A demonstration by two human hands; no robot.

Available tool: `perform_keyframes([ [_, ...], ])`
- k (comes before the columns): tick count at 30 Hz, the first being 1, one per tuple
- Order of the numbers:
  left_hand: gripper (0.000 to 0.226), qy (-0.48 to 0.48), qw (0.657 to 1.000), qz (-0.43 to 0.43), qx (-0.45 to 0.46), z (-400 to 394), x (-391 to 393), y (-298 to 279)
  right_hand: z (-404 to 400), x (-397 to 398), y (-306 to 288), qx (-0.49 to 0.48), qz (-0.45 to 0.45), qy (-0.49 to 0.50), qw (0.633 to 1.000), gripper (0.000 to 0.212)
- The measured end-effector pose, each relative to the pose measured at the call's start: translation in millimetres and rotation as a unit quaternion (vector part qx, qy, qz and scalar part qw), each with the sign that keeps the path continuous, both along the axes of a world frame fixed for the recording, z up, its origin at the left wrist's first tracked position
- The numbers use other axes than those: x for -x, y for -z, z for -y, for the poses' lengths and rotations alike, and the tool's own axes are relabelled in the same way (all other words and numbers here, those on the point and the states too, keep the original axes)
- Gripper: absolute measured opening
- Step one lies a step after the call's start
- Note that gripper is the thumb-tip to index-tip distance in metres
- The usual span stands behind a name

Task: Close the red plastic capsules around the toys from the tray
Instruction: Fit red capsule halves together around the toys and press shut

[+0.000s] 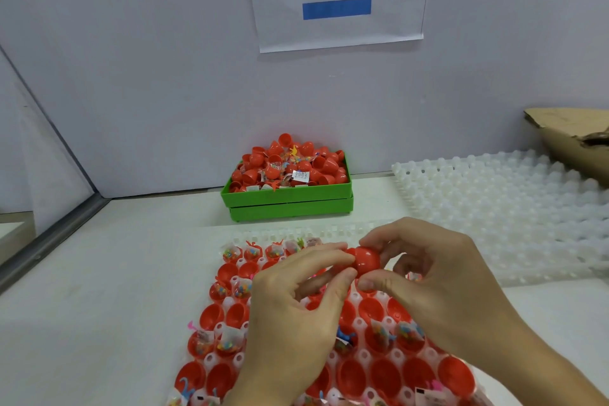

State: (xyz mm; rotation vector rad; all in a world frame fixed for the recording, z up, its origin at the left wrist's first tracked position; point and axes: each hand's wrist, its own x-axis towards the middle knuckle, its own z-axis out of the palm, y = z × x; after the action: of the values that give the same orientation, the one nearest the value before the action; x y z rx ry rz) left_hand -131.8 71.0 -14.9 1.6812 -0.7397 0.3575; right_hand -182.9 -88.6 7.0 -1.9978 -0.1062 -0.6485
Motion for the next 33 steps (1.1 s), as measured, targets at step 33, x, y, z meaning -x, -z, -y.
perform_keyframes([
  [33,0.032,0.075,0.994,-0.06,0.054,-1.3,0.3,-7.9,-3.9,2.0,-0.5,-0.155,-0.013,-0.011,0.988,0.031],
])
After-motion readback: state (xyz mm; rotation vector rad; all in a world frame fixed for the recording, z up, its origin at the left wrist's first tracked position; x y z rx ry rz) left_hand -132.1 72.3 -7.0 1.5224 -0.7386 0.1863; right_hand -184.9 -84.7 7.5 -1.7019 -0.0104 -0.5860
